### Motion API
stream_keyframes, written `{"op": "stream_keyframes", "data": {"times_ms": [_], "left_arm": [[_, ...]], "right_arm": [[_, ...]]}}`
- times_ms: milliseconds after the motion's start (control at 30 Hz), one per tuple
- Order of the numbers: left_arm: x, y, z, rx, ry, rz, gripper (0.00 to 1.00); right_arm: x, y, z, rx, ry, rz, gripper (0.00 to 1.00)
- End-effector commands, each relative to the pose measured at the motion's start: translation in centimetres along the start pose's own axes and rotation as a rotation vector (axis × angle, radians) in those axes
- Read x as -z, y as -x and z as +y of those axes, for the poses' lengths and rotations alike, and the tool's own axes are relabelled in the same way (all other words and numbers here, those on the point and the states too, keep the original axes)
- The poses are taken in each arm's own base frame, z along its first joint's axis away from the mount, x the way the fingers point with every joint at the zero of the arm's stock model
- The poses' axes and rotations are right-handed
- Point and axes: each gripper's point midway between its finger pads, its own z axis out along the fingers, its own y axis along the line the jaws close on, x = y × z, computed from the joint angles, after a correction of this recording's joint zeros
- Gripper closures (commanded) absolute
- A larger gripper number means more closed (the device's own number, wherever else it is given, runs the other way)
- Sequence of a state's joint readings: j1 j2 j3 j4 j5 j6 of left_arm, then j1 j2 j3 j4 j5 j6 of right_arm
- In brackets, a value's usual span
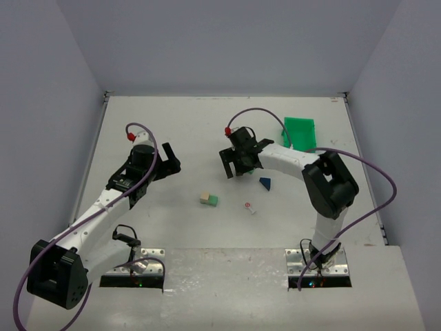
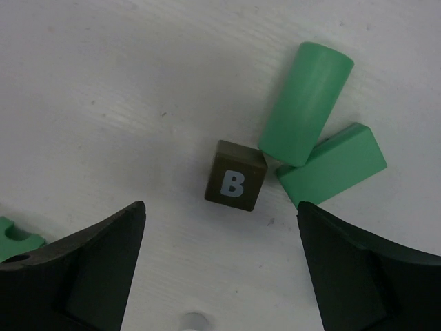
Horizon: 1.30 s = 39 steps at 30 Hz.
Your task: Build the wood block tower
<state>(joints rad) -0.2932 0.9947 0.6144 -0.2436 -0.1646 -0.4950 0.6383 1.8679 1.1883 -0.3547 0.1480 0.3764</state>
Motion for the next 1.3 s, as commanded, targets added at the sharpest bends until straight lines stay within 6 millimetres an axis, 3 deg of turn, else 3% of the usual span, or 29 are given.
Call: {"op": "stream_keyframes", "data": {"times_ms": [0,400,500,667,733,867,900,933,1033,1267], "left_arm": [[0.5,2.1,-1.5,0.011,-0.047,-0.065,0.00],[0.3,2.2,-1.7,0.012,-0.058,-0.064,0.00],[0.4,2.2,-1.8,0.010,-0.061,-0.065,0.00],[0.6,2.2,-1.9,0.011,-0.070,-0.065,0.00],[0.6,2.3,-2.0,0.013,-0.077,-0.064,0.00],[0.7,2.0,-2.1,0.010,-0.085,-0.060,0.00],[0.7,2.1,-2.1,0.011,-0.086,-0.060,0.00],[0.8,2.1,-2.2,0.011,-0.090,-0.061,0.00],[0.9,2.1,-2.3,0.011,-0.098,-0.061,0.00],[1.0,1.9,-2.4,0.011,-0.111,-0.056,0.00]], "right_arm": [[-0.4,2.0,-0.8,-0.114,-0.088,-0.035,0.16],[-1.6,1.6,-0.3,-0.119,-0.066,-0.030,0.58],[-1.3,1.7,-0.1,-0.109,-0.050,-0.035,0.71],[0.1,2.6,0.6,0.000,0.018,-0.076,0.83],[1.0,3.0,1.0,0.057,0.057,-0.106,0.85],[4.6,3.5,3.3,0.268,0.229,-0.224,0.86],[4.3,2.8,3.4,0.277,0.236,-0.220,0.86],[5.9,3.1,4.6,0.365,0.297,-0.269,0.86],[8.0,0.7,6.4,0.586,0.369,-0.309,0.86],[9.2,-3.9,10.5,0.864,0.433,-0.314,0.84]]}}
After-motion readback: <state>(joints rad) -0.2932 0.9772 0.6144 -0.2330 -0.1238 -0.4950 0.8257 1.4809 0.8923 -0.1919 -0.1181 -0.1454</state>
